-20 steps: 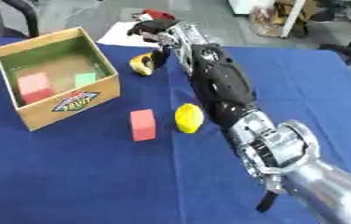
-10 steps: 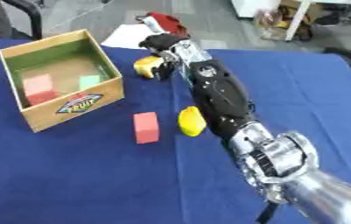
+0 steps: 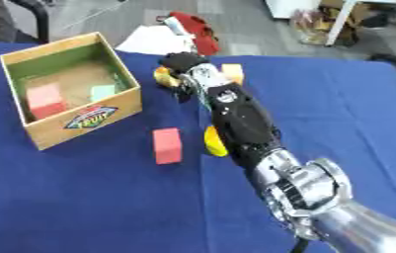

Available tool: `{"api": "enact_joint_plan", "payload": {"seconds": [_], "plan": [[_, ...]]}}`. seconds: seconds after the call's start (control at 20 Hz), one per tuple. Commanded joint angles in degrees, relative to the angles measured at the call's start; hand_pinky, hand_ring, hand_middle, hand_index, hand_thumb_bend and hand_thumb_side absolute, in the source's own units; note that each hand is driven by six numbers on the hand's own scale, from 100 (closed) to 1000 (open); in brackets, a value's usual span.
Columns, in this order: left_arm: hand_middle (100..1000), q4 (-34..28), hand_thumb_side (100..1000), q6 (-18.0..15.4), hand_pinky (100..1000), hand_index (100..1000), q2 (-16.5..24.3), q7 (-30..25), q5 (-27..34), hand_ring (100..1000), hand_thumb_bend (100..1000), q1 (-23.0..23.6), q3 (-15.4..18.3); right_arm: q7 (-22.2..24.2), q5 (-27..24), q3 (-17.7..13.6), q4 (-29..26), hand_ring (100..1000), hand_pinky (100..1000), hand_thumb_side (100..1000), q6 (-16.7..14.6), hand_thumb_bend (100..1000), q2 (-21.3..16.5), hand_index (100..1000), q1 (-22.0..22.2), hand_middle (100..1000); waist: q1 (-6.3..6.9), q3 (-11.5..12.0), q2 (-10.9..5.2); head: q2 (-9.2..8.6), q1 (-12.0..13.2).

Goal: Pick up objects on the table and place them in the box.

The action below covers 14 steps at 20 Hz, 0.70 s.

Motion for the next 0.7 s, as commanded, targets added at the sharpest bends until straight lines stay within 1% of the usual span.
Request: {"api": "enact_joint_plan", "payload": {"seconds": [0.05,0.1,0.2,0.45,0.5,0.7], "plan": [[586,-1.15,735,-0.03,685,764,1.39,-0.02,-0.22,567,100,-0.83,0.40,-2.35,1.40,-0.57,0.16,874,819,134,1.79,100,0.20,994,-1.00,892,0.34,0.28,0.02,-1.07,-0.44],[586,-1.16,735,-0.03,685,764,1.39,-0.02,-0.21,567,100,-0.87,0.41,-3.12,1.75,-0.73,0.36,869,816,134,2.46,100,0.42,978,-0.92,884,0.32,0.39,0.05,-1.14,-0.48],[585,-1.18,735,-0.03,685,764,1.38,-0.02,-0.20,567,100,-0.94,0.42,-4.93,2.35,-1.07,0.96,840,798,131,3.87,100,0.82,907,-0.72,841,0.30,0.53,0.06,-1.24,-0.48],[583,-1.17,735,-0.02,685,764,1.36,0.03,-0.21,567,100,-0.93,0.47,-11.54,3.53,-1.38,1.89,776,763,116,7.02,105,0.84,712,-0.26,729,0.26,0.59,-0.06,-1.27,-0.43],[583,-1.17,734,-0.02,685,764,1.36,0.03,-0.21,567,100,-0.92,0.47,-12.78,3.80,-1.38,2.07,766,759,112,7.48,107,0.80,685,-0.20,709,0.27,0.58,-0.08,-1.27,-0.42],[583,-1.17,733,-0.03,685,764,1.32,0.03,-0.22,567,100,-0.97,0.48,-17.77,4.60,-1.51,2.46,713,730,100,9.33,108,0.63,529,0.04,581,0.39,0.43,-0.11,-1.36,-0.37]]}}
